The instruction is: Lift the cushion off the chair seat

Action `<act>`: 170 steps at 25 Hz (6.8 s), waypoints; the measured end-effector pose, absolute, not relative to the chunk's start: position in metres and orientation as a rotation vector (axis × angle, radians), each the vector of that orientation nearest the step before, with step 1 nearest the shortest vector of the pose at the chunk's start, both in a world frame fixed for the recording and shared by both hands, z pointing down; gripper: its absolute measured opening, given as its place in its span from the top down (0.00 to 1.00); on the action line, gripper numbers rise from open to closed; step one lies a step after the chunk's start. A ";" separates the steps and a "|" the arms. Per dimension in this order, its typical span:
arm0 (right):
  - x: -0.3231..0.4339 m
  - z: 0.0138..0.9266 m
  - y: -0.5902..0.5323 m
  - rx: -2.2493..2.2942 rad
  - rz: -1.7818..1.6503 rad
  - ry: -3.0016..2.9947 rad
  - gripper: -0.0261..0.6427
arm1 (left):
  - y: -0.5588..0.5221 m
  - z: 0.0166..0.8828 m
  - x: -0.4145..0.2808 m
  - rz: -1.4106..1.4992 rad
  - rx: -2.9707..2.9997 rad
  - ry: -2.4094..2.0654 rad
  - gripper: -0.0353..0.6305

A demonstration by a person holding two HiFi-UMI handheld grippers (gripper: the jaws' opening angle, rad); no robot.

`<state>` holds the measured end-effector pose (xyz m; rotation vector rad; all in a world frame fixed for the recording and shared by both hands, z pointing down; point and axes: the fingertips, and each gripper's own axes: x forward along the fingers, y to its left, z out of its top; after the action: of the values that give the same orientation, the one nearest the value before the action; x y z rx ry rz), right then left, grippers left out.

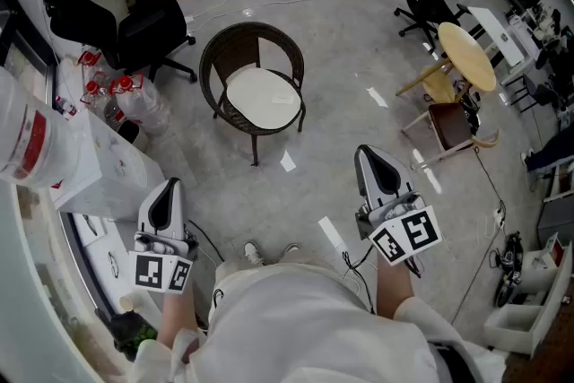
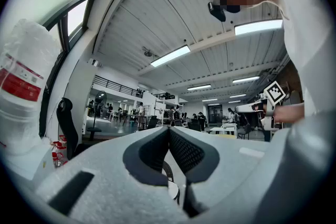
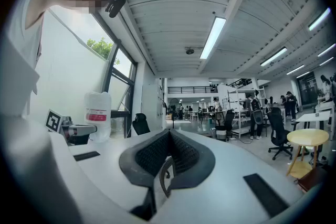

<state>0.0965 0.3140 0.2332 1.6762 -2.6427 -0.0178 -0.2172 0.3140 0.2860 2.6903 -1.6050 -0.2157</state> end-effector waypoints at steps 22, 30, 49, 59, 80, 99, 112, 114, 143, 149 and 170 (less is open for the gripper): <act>0.143 0.236 0.306 1.652 0.041 -2.727 0.96 | 0.301 0.274 -0.183 -0.442 2.644 -1.591 0.51; 0.172 0.253 0.299 1.648 0.070 -2.756 0.96 | 0.291 0.303 -0.164 -0.377 2.529 -1.636 0.22; 0.149 0.296 0.094 1.559 0.197 -2.607 0.96 | 0.068 0.370 -0.159 -0.277 2.446 -1.505 0.22; 0.101 0.296 -0.015 1.520 0.210 -2.511 0.96 | -0.059 0.400 -0.168 -0.245 2.462 -1.376 0.22; 0.106 0.357 -0.107 1.282 0.392 -2.544 0.96 | -0.121 0.514 -0.131 -0.035 2.214 -1.426 0.22; 0.112 0.555 -0.140 0.976 0.742 -2.455 0.96 | -0.170 0.802 -0.072 0.268 1.904 -1.449 0.22; 0.124 0.601 -0.141 0.930 0.816 -2.419 0.96 | -0.190 0.910 -0.061 0.367 1.692 -1.450 0.22; 0.126 0.604 -0.143 0.929 0.820 -2.413 0.96 | -0.196 0.919 -0.058 0.367 1.676 -1.446 0.22; 0.146 0.633 -0.147 0.945 0.950 -2.380 0.96 | -0.205 1.008 -0.051 0.487 1.460 -1.384 0.42; 0.140 0.634 -0.147 0.942 0.940 -2.377 0.96 | -0.207 1.004 -0.043 0.362 1.444 -1.338 0.58; 0.152 0.604 -0.139 1.014 0.914 -2.443 0.96 | -0.219 0.917 -0.031 0.226 1.659 -1.225 0.87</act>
<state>0.1519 -0.1388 0.6039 1.0142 -2.4426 0.9144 -0.0311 -0.2191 0.9172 1.6593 -1.2252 0.2257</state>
